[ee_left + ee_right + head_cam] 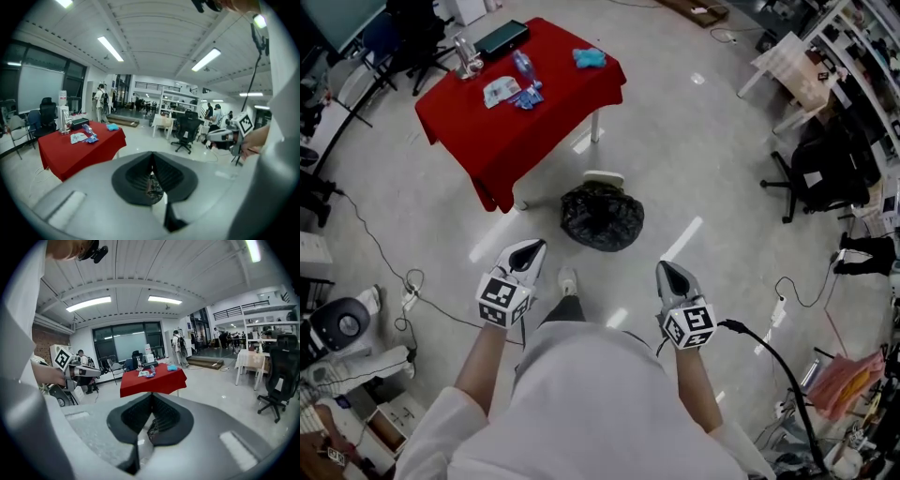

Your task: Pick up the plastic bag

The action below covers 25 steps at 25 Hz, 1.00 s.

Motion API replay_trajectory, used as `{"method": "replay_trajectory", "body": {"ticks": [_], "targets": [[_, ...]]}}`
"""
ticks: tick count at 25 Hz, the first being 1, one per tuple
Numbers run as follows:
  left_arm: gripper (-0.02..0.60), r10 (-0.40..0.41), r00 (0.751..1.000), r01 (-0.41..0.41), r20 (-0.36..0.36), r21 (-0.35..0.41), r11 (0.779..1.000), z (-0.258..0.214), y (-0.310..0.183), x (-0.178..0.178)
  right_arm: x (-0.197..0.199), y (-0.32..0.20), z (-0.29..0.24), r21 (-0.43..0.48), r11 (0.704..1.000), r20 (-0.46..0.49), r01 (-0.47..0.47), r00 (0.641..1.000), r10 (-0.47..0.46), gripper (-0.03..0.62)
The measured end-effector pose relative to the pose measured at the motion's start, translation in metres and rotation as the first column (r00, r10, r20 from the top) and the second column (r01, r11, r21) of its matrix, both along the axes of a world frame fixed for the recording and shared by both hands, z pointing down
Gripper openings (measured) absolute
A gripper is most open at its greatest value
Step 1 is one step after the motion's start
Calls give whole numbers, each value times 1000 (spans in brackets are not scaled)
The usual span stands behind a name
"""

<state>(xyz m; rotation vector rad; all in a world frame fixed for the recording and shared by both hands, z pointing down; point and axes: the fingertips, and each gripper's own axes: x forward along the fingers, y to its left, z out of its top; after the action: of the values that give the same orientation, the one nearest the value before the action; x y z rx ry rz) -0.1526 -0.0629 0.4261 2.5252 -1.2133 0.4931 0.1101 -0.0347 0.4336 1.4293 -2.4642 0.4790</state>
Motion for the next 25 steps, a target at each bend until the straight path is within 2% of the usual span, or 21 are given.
{"method": "replay_trajectory", "body": {"ticks": [5,10,18,25], "targets": [[6,50,999,-49,18,-26,998,21,-46,-25,-23,-47,11,-10,1000,-39,-23,999,22,2],[5,87,996,-86,9,-63,994,40,-75,-28,-33,-74,24,-47,998,-60,-48,997,46,2],[6,29,999,-27,18,-137,990,95,-116,-13,-10,-119,75,-136,991,-83,-15,997,4,2],[6,-36,998,48,59,-219,975,180,-152,10,7,-167,159,-232,968,-101,92,988,-118,2]]}}
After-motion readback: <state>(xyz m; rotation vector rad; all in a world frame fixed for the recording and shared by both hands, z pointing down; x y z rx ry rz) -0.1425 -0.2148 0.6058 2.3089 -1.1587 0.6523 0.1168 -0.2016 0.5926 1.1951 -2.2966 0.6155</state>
